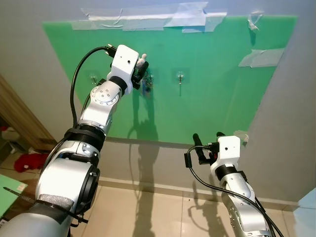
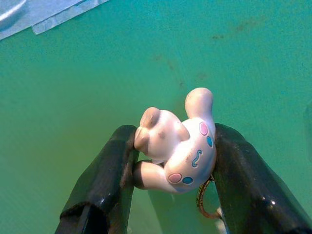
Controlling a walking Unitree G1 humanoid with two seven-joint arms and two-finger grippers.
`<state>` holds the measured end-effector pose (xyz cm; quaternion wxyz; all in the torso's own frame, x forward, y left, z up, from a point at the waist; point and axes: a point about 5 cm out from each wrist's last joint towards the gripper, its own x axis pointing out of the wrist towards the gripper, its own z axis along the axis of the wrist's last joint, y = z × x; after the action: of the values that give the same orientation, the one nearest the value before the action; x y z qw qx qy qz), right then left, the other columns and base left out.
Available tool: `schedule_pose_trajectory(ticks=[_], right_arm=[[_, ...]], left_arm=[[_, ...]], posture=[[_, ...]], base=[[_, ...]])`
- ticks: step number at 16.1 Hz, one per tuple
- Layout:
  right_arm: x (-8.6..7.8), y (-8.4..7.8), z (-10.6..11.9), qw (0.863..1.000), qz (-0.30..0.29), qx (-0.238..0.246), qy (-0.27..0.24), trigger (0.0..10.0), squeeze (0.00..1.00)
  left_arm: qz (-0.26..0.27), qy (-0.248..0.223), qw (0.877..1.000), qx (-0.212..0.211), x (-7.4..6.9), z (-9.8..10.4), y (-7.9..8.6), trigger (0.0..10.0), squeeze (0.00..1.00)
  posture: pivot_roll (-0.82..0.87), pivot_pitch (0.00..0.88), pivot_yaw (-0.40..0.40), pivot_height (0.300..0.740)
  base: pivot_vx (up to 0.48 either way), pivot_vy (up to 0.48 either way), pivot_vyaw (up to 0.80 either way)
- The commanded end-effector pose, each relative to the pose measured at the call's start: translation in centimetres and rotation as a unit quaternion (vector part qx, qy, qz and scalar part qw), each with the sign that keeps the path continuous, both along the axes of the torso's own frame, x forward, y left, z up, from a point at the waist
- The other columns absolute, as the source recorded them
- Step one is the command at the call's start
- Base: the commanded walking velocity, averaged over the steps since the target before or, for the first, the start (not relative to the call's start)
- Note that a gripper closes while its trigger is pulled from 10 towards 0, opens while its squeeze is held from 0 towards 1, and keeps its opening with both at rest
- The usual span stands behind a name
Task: Hang keys on a hook
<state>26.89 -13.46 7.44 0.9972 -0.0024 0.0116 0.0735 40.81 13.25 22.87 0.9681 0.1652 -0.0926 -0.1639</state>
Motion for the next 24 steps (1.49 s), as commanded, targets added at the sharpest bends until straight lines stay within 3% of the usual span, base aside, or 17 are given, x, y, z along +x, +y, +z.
schedule_pose_trajectory(ticks=[1,10,13,16,24], right_arm=[[0.1,0.3,0.4,1.0,0.001,-0.003,-0.005,10.0,0.0],[-0.2,0.4,0.2,1.0,-0.019,0.004,-0.002,10.0,0.0],[-0.2,0.3,0.1,1.0,-0.021,0.003,0.001,10.0,0.0],[-0.2,0.2,0.1,1.0,-0.021,0.001,0.001,10.0,0.0],[-0.4,0.2,-0.2,1.0,-0.017,-0.003,0.009,10.0,0.0]], left_arm=[[0.006,-0.014,1.0,0.001,0.3,1.2,0.8,0.0,0.0],[0.006,0.011,1.0,0.006,0.6,0.7,0.6,0.0,0.0],[0.011,-0.074,0.994,0.077,0.1,1.3,0.8,0.0,0.0],[0.01,-0.096,0.991,0.096,-0.2,1.1,1.1,0.0,0.0],[0.039,-0.065,0.991,0.114,-0.2,-0.5,2.2,0.0,0.0]], posture=[[-0.11,0.006,0.173,0.74],[-0.12,0.023,0.222,0.74],[-0.11,0.027,0.22,0.74],[-0.11,0.031,0.217,0.74],[-0.11,0.036,0.207,0.74]], base=[[0.0,0.0,0.0],[0.0,0.0,0.0],[0.0,0.0,0.0],[0.0,0.0,0.0],[0.0,0.0,0.0]])
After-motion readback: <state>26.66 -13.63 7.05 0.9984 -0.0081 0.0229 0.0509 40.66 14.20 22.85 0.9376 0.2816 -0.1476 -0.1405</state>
